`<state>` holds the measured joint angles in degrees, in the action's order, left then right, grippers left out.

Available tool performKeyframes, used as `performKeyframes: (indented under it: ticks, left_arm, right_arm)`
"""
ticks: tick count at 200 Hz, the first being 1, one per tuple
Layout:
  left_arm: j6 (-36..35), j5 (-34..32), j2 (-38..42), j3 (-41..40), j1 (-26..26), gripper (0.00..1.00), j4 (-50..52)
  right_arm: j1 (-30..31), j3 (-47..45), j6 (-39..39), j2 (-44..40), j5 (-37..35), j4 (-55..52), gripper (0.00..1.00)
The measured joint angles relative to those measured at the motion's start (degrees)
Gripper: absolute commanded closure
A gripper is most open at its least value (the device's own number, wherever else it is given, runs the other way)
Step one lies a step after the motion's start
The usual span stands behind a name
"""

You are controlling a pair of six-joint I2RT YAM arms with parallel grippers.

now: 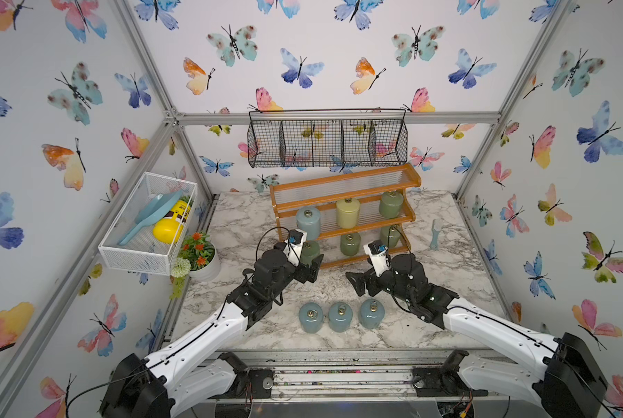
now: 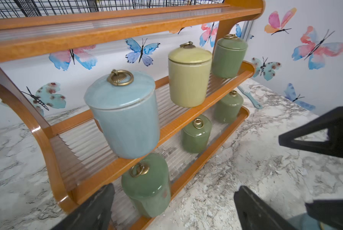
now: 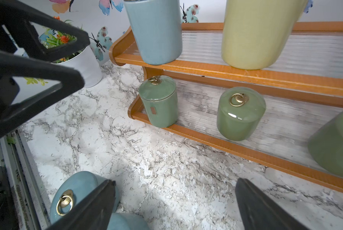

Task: Remove the tea canisters from the shelf
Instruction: Pick up the tea canister from the shelf.

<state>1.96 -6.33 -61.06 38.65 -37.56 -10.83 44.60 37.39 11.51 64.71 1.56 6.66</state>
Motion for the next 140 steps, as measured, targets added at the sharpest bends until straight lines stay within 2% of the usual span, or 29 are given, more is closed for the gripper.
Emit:
performKeyframes:
  ticks: [71, 140]
  left_arm:
    - [-0.48, -7.82, -11.69, 7.82, 0.07, 0.02, -4.07]
    - [-0.50, -13.25, -16.59, 10.36, 0.11, 0.02, -6.64]
  right_arm:
    - [-0.61, 0.00, -0.22, -2.08, -0.22, -0.28, 0.00]
    - [-1.03, -0.17, -0.20, -3.21, -0.28, -0.55, 0.00]
